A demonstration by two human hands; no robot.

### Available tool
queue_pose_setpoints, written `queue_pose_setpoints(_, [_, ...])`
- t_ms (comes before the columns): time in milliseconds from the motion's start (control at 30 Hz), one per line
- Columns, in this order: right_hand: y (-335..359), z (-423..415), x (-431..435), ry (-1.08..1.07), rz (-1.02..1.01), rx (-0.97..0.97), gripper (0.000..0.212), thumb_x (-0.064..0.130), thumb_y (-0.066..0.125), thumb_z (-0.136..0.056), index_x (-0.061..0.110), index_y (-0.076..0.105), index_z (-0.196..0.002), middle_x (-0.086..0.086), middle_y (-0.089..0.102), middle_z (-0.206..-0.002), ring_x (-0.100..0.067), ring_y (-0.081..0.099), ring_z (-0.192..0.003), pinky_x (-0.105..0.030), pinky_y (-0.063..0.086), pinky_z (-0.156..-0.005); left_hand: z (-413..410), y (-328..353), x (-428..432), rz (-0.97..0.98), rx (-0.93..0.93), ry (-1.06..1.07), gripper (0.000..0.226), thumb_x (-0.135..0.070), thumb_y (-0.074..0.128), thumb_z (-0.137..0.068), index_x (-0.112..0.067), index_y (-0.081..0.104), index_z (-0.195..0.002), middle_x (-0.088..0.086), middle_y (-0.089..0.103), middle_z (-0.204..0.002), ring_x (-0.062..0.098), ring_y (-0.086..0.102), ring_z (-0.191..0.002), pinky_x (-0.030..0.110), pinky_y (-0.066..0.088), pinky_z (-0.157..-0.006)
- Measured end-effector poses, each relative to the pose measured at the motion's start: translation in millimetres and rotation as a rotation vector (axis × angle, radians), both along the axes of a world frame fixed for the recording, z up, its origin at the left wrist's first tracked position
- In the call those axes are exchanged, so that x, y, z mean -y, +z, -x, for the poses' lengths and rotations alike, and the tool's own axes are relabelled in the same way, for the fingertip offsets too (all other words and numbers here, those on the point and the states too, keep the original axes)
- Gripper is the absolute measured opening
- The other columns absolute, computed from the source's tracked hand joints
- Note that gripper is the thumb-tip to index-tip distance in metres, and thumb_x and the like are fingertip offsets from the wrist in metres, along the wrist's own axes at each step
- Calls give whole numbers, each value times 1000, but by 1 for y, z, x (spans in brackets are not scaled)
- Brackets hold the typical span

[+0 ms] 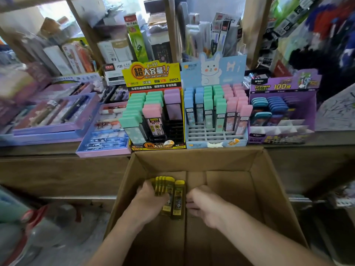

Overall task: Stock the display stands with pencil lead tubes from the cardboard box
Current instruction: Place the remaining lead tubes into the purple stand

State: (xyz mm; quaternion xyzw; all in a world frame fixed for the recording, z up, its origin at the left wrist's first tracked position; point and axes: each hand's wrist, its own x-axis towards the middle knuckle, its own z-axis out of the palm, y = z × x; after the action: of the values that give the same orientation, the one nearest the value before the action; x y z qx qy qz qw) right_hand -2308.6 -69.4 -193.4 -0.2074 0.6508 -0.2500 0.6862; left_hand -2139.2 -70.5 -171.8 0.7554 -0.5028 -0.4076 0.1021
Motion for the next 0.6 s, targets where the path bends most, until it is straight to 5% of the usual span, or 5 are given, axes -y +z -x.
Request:
queue_pose_setpoints(100, [-2,0,0,10,12,-4,11,4,50,-101,11,58,-105,-9,65,-103,-20,63,-96,-27,55,-74,-2,-3,3,-43,-95,35,42,-29,73,-93,-24,50,-128,-5,65,-116,14,62,-110,38,52,-99])
queue_pose_setpoints(233, [-3,-1,0,10,17,12,12,4,53,-100,13,59,-105,-8,66,-102,-18,64,-92,-29,56,-76,0,-6,4,-33,-216,87,30,-23,70,-95,-31,52,-118,-14,63,-95,1,61,-87,15,45,-63])
queue_pose_setpoints(367, [1,2,-1,15,3,31,10,8,56,-102,14,60,-108,-8,67,-102,-17,64,-90,-29,56,-75,1,-9,4,-51,-201,70,49,-24,68,-96,-19,47,-140,-6,59,-113,9,59,-100,22,48,-79])
queue_pose_setpoints(467, [2,4,-1,24,7,23,9,9,57,-102,13,60,-109,-7,66,-100,-15,63,-87,-27,55,-70,1,-15,6,-50,-226,94,59,-24,69,-96,-14,43,-148,-10,54,-107,8,56,-96,20,45,-71])
queue_pose_setpoints(600, [2,4,-1,28,24,-17,13,15,60,-101,13,60,-115,-10,70,-104,-18,66,-87,-29,59,-73,11,-19,6,-39,-278,139,39,-18,72,-92,-11,60,-128,-4,65,-96,7,62,-88,18,44,-60])
